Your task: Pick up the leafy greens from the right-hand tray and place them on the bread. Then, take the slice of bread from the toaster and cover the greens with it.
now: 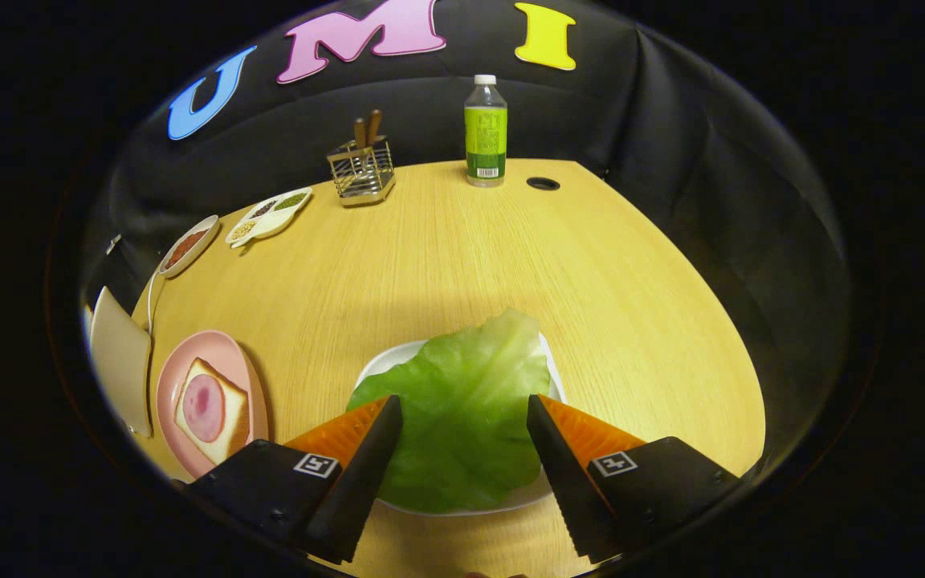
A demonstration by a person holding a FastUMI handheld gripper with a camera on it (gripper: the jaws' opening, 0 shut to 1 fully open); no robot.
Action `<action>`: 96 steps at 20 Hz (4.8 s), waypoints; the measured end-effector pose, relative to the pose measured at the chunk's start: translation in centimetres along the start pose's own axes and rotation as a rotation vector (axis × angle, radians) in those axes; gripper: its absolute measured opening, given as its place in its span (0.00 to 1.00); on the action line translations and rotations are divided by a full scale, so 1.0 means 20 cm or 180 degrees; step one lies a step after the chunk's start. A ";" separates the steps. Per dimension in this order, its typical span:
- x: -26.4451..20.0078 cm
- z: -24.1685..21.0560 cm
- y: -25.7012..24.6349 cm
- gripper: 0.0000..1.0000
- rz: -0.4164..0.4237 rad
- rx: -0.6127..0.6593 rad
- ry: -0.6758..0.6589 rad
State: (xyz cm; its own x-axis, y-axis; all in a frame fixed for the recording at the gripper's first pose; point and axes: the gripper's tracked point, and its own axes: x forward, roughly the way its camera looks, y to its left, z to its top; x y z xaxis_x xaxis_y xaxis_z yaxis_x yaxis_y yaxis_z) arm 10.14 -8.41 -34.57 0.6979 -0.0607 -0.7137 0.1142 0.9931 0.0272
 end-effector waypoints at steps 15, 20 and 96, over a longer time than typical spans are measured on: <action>0.01 0.03 -0.03 0.31 0.0045 -0.0118 0.0023; 0.01 0.03 0.00 0.06 0.0197 0.0109 0.0157; -1.14 0.38 2.06 0.99 0.1792 -0.1364 -0.1113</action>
State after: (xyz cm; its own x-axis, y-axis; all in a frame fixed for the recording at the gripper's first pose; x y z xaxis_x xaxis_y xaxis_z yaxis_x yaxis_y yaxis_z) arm 4.27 33.14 -11.92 0.7597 0.5053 -0.4093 -0.5552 0.8317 -0.0038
